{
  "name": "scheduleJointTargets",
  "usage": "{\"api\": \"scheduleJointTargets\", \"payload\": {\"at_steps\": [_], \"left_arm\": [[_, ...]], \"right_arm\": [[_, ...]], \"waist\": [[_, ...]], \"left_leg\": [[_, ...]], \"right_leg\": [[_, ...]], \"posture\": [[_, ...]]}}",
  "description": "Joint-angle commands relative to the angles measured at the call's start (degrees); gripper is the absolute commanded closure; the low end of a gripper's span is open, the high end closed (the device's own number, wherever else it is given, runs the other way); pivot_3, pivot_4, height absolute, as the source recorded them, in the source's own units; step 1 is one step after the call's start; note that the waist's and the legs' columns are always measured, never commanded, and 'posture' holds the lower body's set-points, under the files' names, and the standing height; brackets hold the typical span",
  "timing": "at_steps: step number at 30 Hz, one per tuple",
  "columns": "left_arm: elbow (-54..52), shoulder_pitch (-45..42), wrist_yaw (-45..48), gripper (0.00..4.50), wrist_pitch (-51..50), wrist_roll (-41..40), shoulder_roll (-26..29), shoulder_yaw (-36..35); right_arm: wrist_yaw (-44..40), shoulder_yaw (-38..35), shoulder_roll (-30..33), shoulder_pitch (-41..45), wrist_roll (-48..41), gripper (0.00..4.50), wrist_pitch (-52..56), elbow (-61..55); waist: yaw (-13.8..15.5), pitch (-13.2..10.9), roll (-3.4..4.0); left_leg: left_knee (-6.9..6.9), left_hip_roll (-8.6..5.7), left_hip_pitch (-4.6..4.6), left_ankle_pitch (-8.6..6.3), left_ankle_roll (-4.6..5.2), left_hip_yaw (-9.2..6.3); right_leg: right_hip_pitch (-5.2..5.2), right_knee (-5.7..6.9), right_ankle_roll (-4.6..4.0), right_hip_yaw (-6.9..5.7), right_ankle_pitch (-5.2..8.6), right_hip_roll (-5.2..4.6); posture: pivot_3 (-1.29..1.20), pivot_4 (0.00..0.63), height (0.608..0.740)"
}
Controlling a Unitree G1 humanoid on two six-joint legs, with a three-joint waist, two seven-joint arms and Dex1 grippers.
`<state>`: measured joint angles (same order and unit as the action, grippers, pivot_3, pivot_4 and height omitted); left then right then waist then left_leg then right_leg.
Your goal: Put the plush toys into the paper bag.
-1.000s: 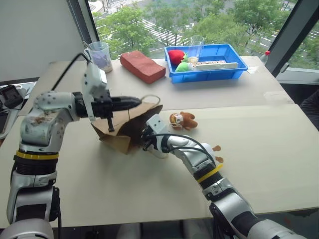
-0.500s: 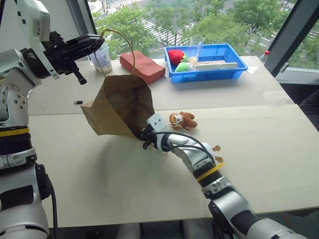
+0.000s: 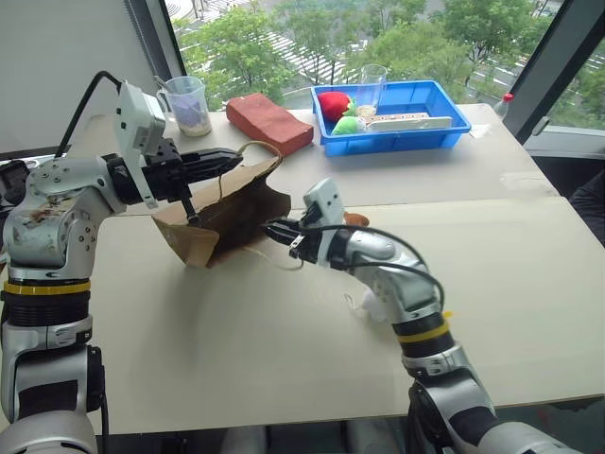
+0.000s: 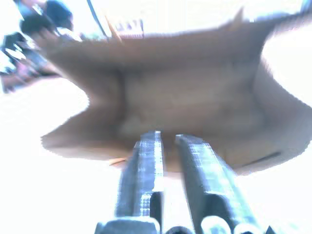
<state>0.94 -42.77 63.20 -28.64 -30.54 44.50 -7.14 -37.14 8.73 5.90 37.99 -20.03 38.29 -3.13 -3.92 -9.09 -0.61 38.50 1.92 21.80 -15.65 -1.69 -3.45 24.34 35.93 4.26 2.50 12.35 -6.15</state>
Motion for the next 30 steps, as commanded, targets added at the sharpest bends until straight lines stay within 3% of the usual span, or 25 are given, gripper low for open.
{"api": "scheduleJointTargets", "payload": {"at_steps": [1,7,10,14,17,21,25,30], "left_arm": [[-0.8,0.1,1.5,4.50,1.8,0.6,0.5,0.6],[-1.8,0.5,1.3,4.50,1.1,-0.1,0.1,0.8],[-2.3,0.3,1.3,4.50,0.3,-0.7,0.3,0.6],[-2.6,-0.3,1.6,4.50,-0.5,-1.1,0.7,0.6],[-2.5,0.0,2.1,4.50,-0.4,-0.9,1.1,0.8],[-3.3,0.2,1.9,4.50,-1.1,-1.1,1.3,0.7],[-3.4,0.1,1.9,4.50,-1.4,-1.0,1.6,0.5],[-3.8,0.6,1.8,4.50,-1.7,-1.1,2.0,0.1]], "right_arm": [[-2.0,-4.1,3.1,-0.2,-7.7,2.19,6.9,-9.4],[-3.9,-12.8,15.1,-2.2,-18.2,0.11,17.6,-18.7],[-9.0,-12.7,27.8,-7.2,-15.5,0.05,16.6,-20.2],[-16.7,-6.4,43.6,-17.5,-4.8,0.05,4.4,-16.7],[-19.9,-4.5,46.5,-21.5,-3.3,0.05,1.5,-13.9],[-18.4,-3.4,44.1,-22.0,-3.0,0.05,2.5,-11.9],[-18.9,-4.2,42.8,-21.8,-4.6,1.18,3.7,-12.1],[-19.0,-8.7,40.4,-18.5,-13.4,2.87,11.1,-14.5]], "waist": [[0.1,0.0,0.00],[0.5,0.0,-0.02],[0.9,0.0,-0.03],[1.7,0.0,-0.08],[1.4,-0.1,-0.11],[1.0,-0.1,-0.13],[1.6,-0.1,-0.13],[1.9,-0.1,-0.14]], "left_leg": [[0.00,0.00,0.01,0.00,0.00,0.00],[0.01,0.00,0.04,-0.03,0.06,0.00],[0.01,0.00,0.03,-0.08,0.14,0.01],[0.23,-0.01,0.23,-0.23,0.40,0.07],[0.30,-0.01,0.20,-0.24,0.43,0.14],[0.38,-0.01,0.08,-0.24,0.42,0.21],[0.41,-0.02,0.09,-0.22,0.39,0.18],[0.40,-0.02,0.15,-0.23,0.40,0.14]], "right_leg": [[-0.01,-0.02,0.00,0.00,0.00,0.00],[-0.03,-0.08,0.00,0.00,0.00,0.00],[-0.05,-0.11,0.00,0.00,0.00,0.00],[-0.06,-0.28,0.03,0.00,0.02,-0.01],[-0.09,-0.29,0.03,0.06,0.02,-0.01],[-0.12,-0.22,0.03,0.17,0.02,-0.01],[-0.14,-0.20,0.03,0.16,0.02,-0.01],[-0.13,-0.21,0.03,0.14,0.02,-0.01]], "posture": [[0.00,0.150,0.740],[0.00,0.150,0.740],[0.00,0.150,0.740],[0.00,0.150,0.740],[0.00,0.150,0.740],[0.00,0.150,0.740],[0.00,0.150,0.740],[0.00,0.150,0.740]]}}
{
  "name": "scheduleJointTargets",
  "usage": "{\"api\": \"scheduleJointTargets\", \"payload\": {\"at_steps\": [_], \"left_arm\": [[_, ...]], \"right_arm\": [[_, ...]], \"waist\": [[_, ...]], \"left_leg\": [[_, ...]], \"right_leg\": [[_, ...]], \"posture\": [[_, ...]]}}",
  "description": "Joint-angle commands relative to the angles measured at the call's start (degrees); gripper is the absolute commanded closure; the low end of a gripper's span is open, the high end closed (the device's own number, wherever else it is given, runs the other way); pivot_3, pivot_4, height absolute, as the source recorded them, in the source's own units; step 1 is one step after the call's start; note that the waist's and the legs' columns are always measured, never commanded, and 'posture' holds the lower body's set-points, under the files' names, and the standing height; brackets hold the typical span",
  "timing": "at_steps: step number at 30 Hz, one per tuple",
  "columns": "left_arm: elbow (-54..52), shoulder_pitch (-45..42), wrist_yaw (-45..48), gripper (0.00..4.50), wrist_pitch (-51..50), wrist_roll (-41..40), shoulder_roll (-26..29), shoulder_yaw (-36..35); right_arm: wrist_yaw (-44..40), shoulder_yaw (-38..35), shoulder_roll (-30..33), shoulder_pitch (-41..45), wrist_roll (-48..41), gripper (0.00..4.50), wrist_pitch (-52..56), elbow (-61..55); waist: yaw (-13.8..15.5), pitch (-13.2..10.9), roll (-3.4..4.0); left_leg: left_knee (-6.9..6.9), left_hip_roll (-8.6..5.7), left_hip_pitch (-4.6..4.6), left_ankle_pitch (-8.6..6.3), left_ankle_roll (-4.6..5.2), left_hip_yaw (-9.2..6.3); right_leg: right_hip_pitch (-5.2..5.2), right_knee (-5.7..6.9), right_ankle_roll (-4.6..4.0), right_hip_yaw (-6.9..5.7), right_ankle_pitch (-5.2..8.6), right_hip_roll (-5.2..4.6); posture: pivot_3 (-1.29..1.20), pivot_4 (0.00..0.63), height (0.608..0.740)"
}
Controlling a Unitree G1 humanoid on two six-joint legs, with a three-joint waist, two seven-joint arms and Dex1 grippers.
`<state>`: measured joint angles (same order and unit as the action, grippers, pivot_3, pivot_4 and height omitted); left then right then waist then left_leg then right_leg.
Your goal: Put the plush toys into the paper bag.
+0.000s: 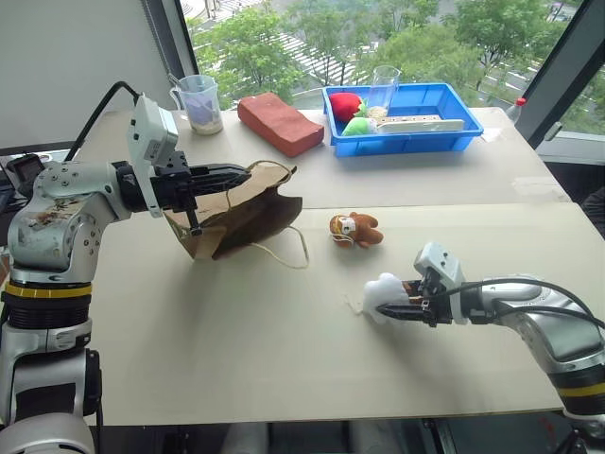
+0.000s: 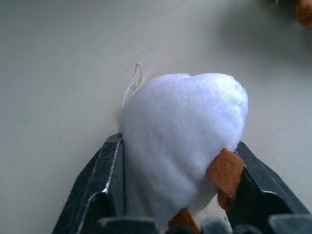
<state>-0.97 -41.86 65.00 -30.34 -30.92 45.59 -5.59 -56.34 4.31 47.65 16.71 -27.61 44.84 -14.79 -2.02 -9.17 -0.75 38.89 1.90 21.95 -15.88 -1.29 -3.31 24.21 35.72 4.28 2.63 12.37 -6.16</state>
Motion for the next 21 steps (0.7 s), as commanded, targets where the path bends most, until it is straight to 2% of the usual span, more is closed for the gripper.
{"api": "scheduleJointTargets", "payload": {"at_steps": [1,3,5,8,10,14,21], "left_arm": [[-2.0,-0.2,-0.1,4.50,0.0,-0.7,0.9,-1.4],[-2.2,-0.3,-0.2,4.50,-0.1,-0.8,0.8,-1.4],[-1.9,-0.6,-0.2,4.50,0.0,-0.8,0.6,-1.2],[-1.3,-1.0,-0.1,4.50,0.4,-0.5,0.1,-0.6],[-1.2,-1.4,-0.3,4.50,0.4,-0.7,-0.4,-0.5],[-0.5,-2.5,-0.3,4.50,0.6,-0.7,-1.5,-0.3],[-0.3,-2.8,0.0,4.50,0.7,-0.6,-2.0,-0.1]], "right_arm": [[2.1,-5.9,-3.7,5.3,-9.5,3.24,8.0,-3.3],[6.7,-8.4,-9.1,10.6,-15.4,3.89,14.0,-3.9],[11.5,-8.9,-14.6,15.2,-17.5,4.42,16.8,-3.8],[17.9,-8.4,-22.1,20.6,-18.5,4.42,19.2,-1.7],[21.3,-5.9,-26.4,23.1,-15.7,4.42,18.0,1.3],[24.3,1.2,-32.5,25.5,-6.1,4.42,8.8,10.8],[28.0,3.6,-44.8,32.3,1.3,4.42,-0.7,27.1]], "waist": [[-0.1,0.0,-0.01],[-0.5,0.0,-0.01],[-0.7,0.0,-0.01],[-0.5,0.0,0.00],[-0.3,0.0,0.00],[-0.3,0.0,-0.01],[-1.9,0.0,0.01]], "left_leg": [[0.00,0.01,0.00,0.00,0.00,0.00],[0.00,0.01,-0.02,0.00,0.00,-0.01],[-0.01,0.01,-0.06,0.02,-0.03,0.00],[-0.07,0.02,-0.11,0.02,-0.04,-0.06],[-0.08,0.01,-0.05,0.02,-0.04,-0.11],[-0.08,0.00,0.00,0.04,-0.08,-0.10],[-0.15,0.01,-0.02,0.13,-0.23,-0.09]], "right_leg": [[0.00,0.00,0.00,-0.01,0.00,0.00],[0.00,0.01,-0.01,-0.02,0.00,0.00],[0.02,0.06,-0.01,-0.01,-0.01,0.01],[0.01,0.13,-0.01,-0.04,0.00,0.02],[0.03,0.12,-0.01,-0.09,0.00,0.02],[0.05,0.07,-0.01,-0.13,-0.01,0.01],[0.16,0.18,-0.01,-0.11,-0.01,0.01]], "posture": [[0.00,0.150,0.740],[0.00,0.150,0.740],[0.00,0.150,0.740],[0.00,0.150,0.740],[0.00,0.150,0.740],[0.00,0.150,0.740],[0.00,0.150,0.740]]}}
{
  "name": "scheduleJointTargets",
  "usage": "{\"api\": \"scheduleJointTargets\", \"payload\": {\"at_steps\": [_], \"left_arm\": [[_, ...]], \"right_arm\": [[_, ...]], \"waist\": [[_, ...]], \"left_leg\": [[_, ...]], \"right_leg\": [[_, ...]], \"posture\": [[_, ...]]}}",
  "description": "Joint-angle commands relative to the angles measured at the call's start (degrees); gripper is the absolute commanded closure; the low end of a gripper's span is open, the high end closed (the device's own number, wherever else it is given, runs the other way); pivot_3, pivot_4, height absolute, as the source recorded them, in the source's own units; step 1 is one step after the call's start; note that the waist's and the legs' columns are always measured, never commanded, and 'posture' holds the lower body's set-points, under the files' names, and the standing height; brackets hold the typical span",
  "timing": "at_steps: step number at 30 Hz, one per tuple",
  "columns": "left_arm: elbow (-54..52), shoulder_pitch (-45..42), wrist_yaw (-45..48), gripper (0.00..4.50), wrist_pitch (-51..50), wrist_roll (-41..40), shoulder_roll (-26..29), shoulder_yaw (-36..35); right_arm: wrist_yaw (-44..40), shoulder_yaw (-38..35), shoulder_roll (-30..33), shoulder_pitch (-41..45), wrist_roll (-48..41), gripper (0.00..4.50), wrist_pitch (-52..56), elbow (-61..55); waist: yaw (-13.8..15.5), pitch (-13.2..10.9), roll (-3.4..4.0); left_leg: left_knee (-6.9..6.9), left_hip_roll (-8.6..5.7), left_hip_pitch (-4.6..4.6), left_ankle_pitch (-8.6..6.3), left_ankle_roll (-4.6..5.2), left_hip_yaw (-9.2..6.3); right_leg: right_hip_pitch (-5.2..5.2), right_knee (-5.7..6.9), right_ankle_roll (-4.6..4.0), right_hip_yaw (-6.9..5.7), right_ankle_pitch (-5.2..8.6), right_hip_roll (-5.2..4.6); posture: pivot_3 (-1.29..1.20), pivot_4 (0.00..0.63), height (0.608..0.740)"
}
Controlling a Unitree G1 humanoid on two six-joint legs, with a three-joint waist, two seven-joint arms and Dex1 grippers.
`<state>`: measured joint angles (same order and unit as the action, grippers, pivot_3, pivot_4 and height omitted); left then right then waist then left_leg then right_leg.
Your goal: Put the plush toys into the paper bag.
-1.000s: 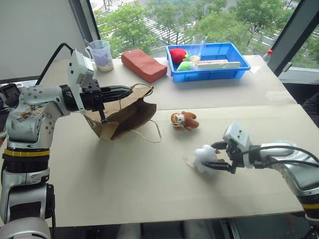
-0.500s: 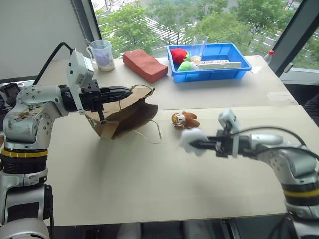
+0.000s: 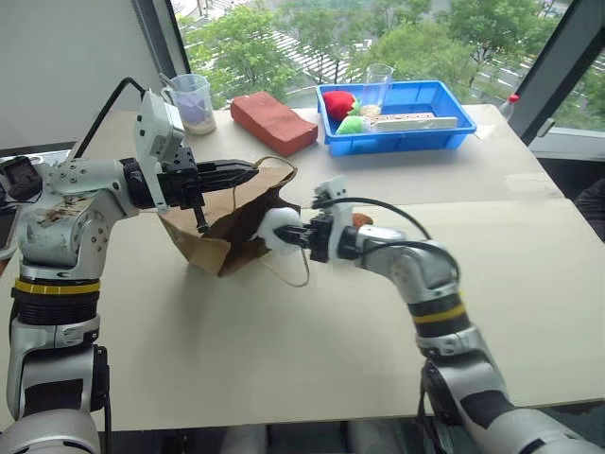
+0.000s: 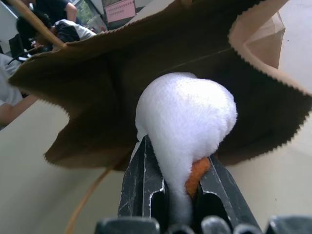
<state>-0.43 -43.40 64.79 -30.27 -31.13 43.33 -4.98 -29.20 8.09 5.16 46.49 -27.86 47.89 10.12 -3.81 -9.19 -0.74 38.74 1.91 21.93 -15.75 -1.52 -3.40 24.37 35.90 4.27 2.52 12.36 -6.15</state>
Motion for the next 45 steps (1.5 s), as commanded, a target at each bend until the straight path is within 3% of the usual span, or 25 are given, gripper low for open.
{"api": "scheduleJointTargets", "payload": {"at_steps": [1,6,8,15,18,24,28,31,33,41,45], "left_arm": [[-0.9,-1.1,0.3,4.50,0.7,-0.4,0.3,-0.7],[-1.7,-0.8,0.2,4.50,0.3,-0.7,0.0,-0.6],[-1.9,-0.8,0.1,4.50,0.3,-0.7,-0.2,-0.5],[-1.8,-0.7,0.2,4.50,0.3,-0.7,-0.1,-0.6],[-1.8,-0.5,0.3,4.50,0.2,-0.7,0.0,-0.7],[-1.9,-0.2,0.5,4.50,0.0,-0.9,0.3,-0.8],[-2.2,0.1,0.8,4.50,0.0,-1.1,0.7,-1.0],[-2.2,0.2,1.0,4.50,0.0,-1.1,1.1,-1.1],[-2.2,0.2,1.1,4.50,0.0,-1.1,1.1,-1.0],[-1.8,-0.4,1.3,4.50,0.1,-0.9,1.1,-0.7],[-1.8,-0.7,1.3,4.50,0.0,-0.8,1.2,-0.6]], "right_arm": [[1.1,0.0,-3.5,3.2,2.3,4.42,-4.3,3.9],[2.8,1.3,-9.1,5.6,6.7,4.42,-8.8,12.4],[1.1,1.0,-11.0,5.7,6.7,3.40,-10.9,13.6],[-4.7,2.8,-10.2,2.3,6.2,0.90,-12.3,7.4],[-5.8,2.6,-8.7,0.7,5.9,0.03,-11.2,3.4],[-6.3,-0.1,-2.2,-3.7,4.9,0.03,-9.2,-6.7],[-7.2,-1.4,8.0,-7.2,8.9,0.03,-12.4,-11.7],[-10.3,-0.3,18.3,-9.9,14.6,0.03,-18.7,-9.1],[-11.0,0.0,21.8,-10.4,17.2,0.03,-22.1,-5.7],[-12.8,0.7,21.2,-7.5,20.3,0.03,-26.8,5.7],[-14.4,0.9,20.0,-6.5,20.4,1.17,-26.3,8.1]], "waist": [[-0.2,0.0,0.00],[-0.3,0.0,0.02],[-0.4,0.0,0.02],[-0.4,0.0,0.04],[-0.3,0.0,0.03],[-0.3,0.0,0.03],[0.1,0.0,0.03],[0.2,0.0,0.02],[0.1,0.0,0.02],[-0.4,0.0,0.01],[-0.1,0.0,0.01]], "left_leg": [[-0.02,0.00,-0.01,0.01,-0.01,-0.02],[-0.10,0.00,-0.07,0.06,-0.10,-0.02],[-0.11,0.00,-0.07,0.06,-0.11,-0.02],[-0.13,0.01,-0.08,0.06,-0.11,-0.05],[-0.14,0.00,-0.08,0.06,-0.10,-0.05],[-0.12,0.00,-0.07,0.05,-0.09,-0.06],[-0.11,-0.01,-0.03,0.04,-0.07,-0.06],[-0.08,-0.01,-0.01,0.01,-0.03,-0.03],[-0.08,-0.01,-0.01,-0.01,0.02,-0.01],[-0.06,0.00,-0.08,-0.03,0.06,0.08],[-0.06,0.00,-0.06,-0.03,0.06,0.07]], "right_leg": [[0.00,0.00,0.00,-0.01,0.00,0.00],[-0.01,0.02,0.00,-0.02,0.00,0.00],[0.00,0.02,0.00,-0.02,0.00,0.00],[0.01,0.04,0.00,-0.03,0.00,0.00],[0.01,0.04,0.00,-0.03,0.00,0.00],[-0.01,0.04,0.00,-0.03,0.00,0.00],[-0.02,0.01,0.00,-0.03,0.00,0.00],[-0.03,-0.06,0.00,-0.03,0.00,-0.01],[-0.04,-0.09,0.00,-0.01,0.00,-0.01],[-0.05,-0.06,0.00,0.07,0.00,0.00],[-0.05,-0.08,0.00,0.07,0.00,0.00]], "posture": [[0.00,0.150,0.740],[0.00,0.150,0.740],[0.00,0.150,0.740],[0.00,0.150,0.740],[0.00,0.150,0.740],[0.00,0.150,0.740],[0.00,0.150,0.740],[0.00,0.150,0.740],[0.00,0.150,0.740],[0.00,0.150,0.740],[0.00,0.150,0.740]]}}
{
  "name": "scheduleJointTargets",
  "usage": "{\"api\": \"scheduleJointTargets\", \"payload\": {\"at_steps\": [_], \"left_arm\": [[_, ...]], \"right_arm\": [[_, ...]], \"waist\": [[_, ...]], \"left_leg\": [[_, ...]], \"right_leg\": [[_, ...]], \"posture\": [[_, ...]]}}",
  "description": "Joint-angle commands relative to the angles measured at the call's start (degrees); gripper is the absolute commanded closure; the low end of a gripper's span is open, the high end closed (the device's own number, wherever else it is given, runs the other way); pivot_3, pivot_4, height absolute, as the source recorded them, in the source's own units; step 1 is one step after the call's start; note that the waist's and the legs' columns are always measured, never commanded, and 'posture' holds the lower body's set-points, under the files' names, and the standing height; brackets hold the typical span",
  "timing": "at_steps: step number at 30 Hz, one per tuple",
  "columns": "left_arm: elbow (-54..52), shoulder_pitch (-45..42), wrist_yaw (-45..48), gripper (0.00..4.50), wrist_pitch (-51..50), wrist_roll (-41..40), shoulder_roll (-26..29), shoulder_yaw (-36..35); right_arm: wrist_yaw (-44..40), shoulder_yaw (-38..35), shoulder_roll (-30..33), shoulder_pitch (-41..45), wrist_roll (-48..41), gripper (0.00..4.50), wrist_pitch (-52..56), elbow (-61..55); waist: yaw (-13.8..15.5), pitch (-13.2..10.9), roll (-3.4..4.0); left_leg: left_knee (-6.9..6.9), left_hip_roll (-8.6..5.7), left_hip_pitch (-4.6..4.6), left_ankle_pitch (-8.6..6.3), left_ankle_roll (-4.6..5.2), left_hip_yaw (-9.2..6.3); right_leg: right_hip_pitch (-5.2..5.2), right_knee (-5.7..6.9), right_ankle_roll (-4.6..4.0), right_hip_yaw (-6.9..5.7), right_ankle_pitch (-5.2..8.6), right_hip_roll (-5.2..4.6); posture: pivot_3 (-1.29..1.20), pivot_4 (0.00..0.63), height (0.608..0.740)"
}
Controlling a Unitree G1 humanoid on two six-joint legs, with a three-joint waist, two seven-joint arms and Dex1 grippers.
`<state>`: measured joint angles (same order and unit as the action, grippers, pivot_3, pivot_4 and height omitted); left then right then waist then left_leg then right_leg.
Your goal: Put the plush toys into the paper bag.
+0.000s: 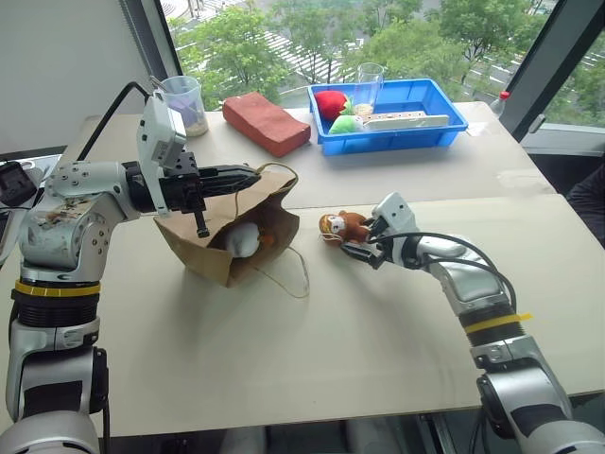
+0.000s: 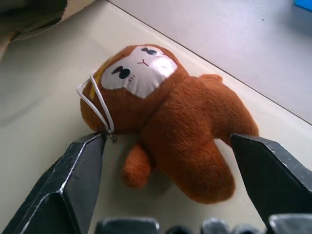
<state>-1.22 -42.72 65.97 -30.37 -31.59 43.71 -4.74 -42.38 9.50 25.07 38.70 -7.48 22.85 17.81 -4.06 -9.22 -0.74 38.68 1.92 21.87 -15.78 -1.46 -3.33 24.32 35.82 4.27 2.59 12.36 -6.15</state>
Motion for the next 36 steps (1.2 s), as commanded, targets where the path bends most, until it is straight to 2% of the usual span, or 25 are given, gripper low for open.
{"api": "scheduleJointTargets", "payload": {"at_steps": [1,8,10,16,21,27,36], "left_arm": [[-1.0,-1.3,0.1,4.50,0.1,-0.3,0.9,-0.9],[-1.3,-1.1,-0.3,4.50,-0.1,-0.3,1.2,-1.1],[-0.9,-1.4,-0.3,4.50,-0.1,-0.2,1.3,-1.1],[-0.3,-1.8,-0.1,4.50,0.3,0.1,1.5,-0.8],[-0.3,-2.3,-0.1,4.50,0.4,0.2,1.3,-0.6],[-0.5,-2.3,-0.1,4.50,0.3,0.0,1.1,-0.3],[-2.0,-2.0,0.5,4.50,-1.2,-1.5,0.9,-0.1]], "right_arm": [[-1.5,-0.5,0.1,1.3,0.2,1.55,-1.4,0.8],[-3.0,-2.4,0.8,1.1,-0.8,3.94,-2.4,-0.4],[-3.7,-3.9,0.0,1.5,-3.4,4.44,-1.0,-3.5],[-7.9,-0.9,0.2,0.7,-7.9,4.44,7.9,-18.1],[-7.2,2.9,-1.7,1.2,-7.7,4.44,12.0,-21.7],[-5.2,5.4,-7.3,4.6,-6.5,4.44,11.9,-17.7],[-0.5,4.8,-16.3,11.2,-3.2,4.44,4.1,-2.5]], "waist": [[0.3,0.0,0.00],[0.3,0.0,0.00],[0.2,0.0,0.00],[0.2,0.0,0.01],[0.4,0.0,0.00],[0.2,0.0,0.01],[0.1,0.0,0.01]], "left_leg": [[0.00,0.00,0.00,0.00,0.00,-0.01],[0.02,-0.01,0.03,0.00,0.00,-0.02],[0.02,-0.01,0.04,0.00,0.00,-0.01],[0.01,0.00,0.01,0.00,0.00,-0.04],[0.07,-0.01,0.03,0.00,0.01,-0.04],[0.07,-0.01,0.02,0.00,0.00,-0.04],[0.04,-0.01,0.02,0.01,-0.02,-0.06]], "right_leg": [[-0.01,-0.01,0.00,-0.01,0.00,0.00],[-0.02,-0.04,0.00,-0.03,0.00,0.00],[-0.01,-0.04,0.00,-0.03,0.00,0.00],[-0.01,0.01,0.00,-0.04,0.00,0.00],[-0.03,0.01,0.00,-0.05,0.00,0.00],[-0.01,0.04,0.00,-0.05,0.00,0.00],[0.01,0.06,0.00,-0.07,0.00,0.00]], "posture": [[0.00,0.150,0.740],[0.00,0.150,0.740],[0.00,0.150,0.740],[0.00,0.150,0.740],[0.00,0.150,0.740],[0.00,0.150,0.740],[0.00,0.150,0.740]]}}
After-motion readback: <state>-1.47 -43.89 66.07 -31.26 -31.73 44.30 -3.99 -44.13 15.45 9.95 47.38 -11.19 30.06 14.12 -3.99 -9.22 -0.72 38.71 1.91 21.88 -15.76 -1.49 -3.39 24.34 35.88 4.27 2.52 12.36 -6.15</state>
